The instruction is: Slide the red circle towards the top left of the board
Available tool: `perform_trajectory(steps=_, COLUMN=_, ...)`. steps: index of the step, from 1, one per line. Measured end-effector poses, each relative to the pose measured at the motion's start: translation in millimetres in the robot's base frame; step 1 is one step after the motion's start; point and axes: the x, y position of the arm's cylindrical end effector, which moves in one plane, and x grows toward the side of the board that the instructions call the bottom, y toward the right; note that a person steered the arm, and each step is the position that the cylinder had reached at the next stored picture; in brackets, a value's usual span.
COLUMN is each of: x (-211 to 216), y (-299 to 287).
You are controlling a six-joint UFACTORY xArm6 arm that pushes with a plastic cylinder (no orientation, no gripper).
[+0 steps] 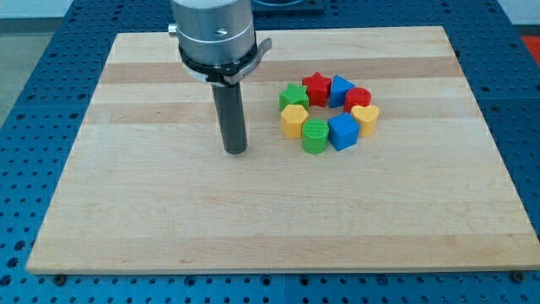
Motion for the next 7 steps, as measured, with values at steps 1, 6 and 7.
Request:
perform_trajectory(steps=1, x=0.0, y=0.0)
perform_trajectory(steps=6, x=20.4, y=219.8)
perform_trajectory(steps=7, x=-22.0, y=232.5)
